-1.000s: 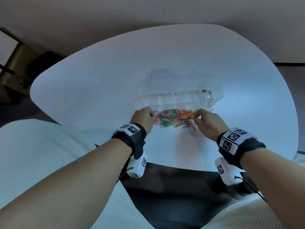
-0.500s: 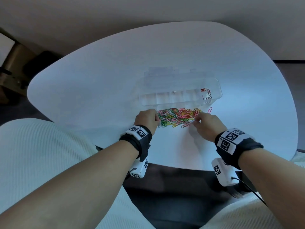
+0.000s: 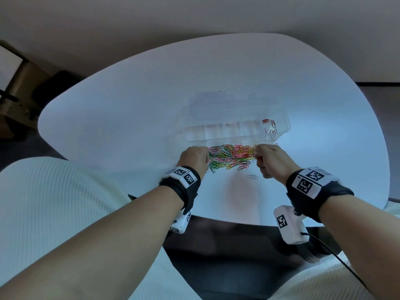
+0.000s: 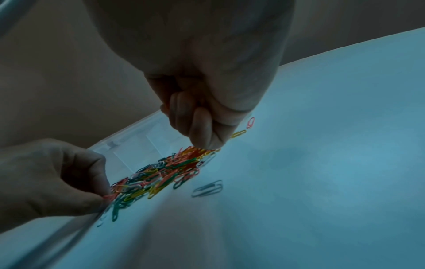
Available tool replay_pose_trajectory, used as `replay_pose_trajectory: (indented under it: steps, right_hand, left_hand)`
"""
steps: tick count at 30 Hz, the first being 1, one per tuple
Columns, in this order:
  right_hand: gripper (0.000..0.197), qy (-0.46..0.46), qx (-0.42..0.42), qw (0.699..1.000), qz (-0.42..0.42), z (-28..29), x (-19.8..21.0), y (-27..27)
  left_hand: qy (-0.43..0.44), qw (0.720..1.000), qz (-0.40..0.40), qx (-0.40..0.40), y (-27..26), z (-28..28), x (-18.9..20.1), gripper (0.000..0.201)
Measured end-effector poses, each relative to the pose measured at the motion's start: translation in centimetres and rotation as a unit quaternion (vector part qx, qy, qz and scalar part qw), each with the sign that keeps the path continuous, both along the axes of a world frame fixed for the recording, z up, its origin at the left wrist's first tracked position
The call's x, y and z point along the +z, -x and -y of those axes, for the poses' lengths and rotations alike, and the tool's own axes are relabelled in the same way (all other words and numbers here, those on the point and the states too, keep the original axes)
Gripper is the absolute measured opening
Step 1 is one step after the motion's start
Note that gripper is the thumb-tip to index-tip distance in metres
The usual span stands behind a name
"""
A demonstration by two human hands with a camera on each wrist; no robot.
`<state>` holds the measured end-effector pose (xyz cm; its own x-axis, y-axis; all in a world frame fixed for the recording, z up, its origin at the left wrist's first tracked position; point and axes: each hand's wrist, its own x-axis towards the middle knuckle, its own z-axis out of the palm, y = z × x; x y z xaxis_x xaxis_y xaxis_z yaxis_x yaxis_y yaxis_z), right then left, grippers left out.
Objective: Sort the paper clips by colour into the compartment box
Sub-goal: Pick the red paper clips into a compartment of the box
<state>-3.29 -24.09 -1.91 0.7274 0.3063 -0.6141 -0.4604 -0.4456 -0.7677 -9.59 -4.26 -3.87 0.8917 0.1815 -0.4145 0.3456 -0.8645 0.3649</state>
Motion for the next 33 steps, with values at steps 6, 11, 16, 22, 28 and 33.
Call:
replay_pose_trajectory:
  steps: [6,11,16,22,28,33]
  right_hand:
    - [0.031,-0.027,0.009,0.998,-0.047,-0.5,0.5,0.4]
    - [0.023,-0.058,-0.063,0.992,-0.092,-0.4,1.0,0.3]
    - [0.020,-0.082,-0.089,0.988,-0.095,-1.4,2.4,-0.7]
    - [0.037,-0.039,0.004,0.998,-0.040,-0.9,3.9,-1.7]
    - [0.016,-0.128,-0.067,0.989,-0.035,0.5,5.8,-4.0]
    - [0.014,-0.121,-0.096,0.988,-0.021,0.8,5.9,-5.6]
  left_hand:
    - [0.011,1.000,0.007,-0.003,0.3,-0.1,0.3,0.016]
    - [0.166,0.973,0.078,0.138,0.4,-0.3,2.0,0.013]
    - [0.333,0.909,0.138,0.209,-1.0,0.3,4.3,0.019]
    - [0.315,0.922,0.100,0.200,-0.7,1.1,2.9,0.024]
    - [0.323,0.912,0.126,0.217,-2.8,2.6,3.7,0.015]
    - [0.383,0.870,0.146,0.272,-5.0,2.5,4.2,0.012]
